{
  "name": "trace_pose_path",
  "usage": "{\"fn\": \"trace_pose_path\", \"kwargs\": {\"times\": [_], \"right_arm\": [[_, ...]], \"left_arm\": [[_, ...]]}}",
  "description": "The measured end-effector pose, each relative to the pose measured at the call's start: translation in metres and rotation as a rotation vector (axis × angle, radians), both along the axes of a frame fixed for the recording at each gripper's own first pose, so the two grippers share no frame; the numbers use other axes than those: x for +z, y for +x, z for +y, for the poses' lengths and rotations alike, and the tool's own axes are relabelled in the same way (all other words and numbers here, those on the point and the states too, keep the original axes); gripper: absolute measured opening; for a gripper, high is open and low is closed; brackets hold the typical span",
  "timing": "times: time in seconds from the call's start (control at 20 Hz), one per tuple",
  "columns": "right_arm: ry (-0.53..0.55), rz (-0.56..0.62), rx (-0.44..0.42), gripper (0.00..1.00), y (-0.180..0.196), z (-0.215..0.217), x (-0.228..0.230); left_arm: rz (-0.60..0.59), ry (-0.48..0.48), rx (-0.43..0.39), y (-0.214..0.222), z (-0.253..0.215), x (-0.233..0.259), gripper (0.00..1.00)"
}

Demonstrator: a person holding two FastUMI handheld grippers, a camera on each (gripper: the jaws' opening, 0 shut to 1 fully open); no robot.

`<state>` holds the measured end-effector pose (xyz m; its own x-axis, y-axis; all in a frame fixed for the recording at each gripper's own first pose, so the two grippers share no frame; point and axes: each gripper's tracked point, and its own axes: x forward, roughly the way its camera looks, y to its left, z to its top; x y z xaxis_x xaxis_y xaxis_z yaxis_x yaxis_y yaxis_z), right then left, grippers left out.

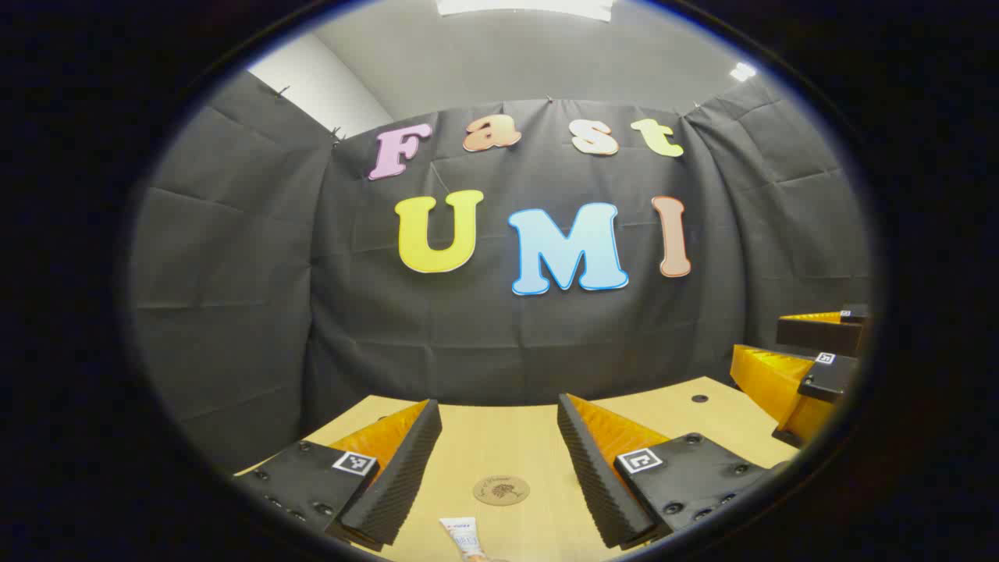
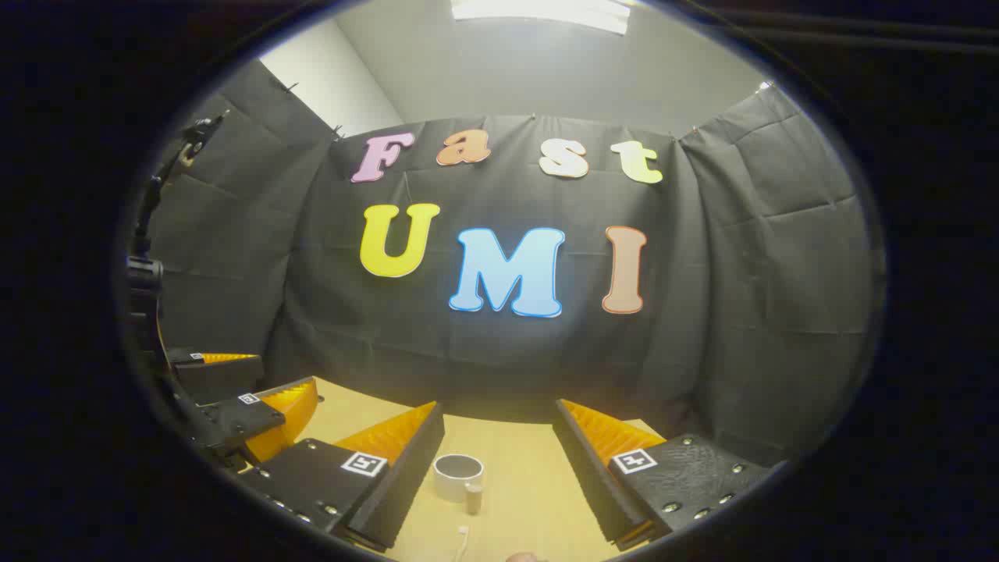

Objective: Put the toothbrush and toothpaste on the desktop into the cup, then pick up the cup and place it on the coaster on the desktop.

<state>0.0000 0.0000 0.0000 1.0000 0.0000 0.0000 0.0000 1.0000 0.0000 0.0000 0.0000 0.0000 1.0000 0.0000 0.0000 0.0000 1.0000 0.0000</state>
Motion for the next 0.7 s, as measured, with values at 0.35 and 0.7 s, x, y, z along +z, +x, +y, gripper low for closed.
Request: {"fn": "trace_pose_path", "kwargs": {"times": [0.35,0.7], "right_arm": [[0.005,0.027,0.012,0.89,0.001,0.001,-0.003],[-0.018,0.074,0.025,0.89,0.004,0.005,-0.013]], "left_arm": [[0.006,0.007,-0.004,0.0,0.0,-0.002,0.96],[0.039,-0.009,-0.012,0.001,0.0,-0.005,0.94]]}}
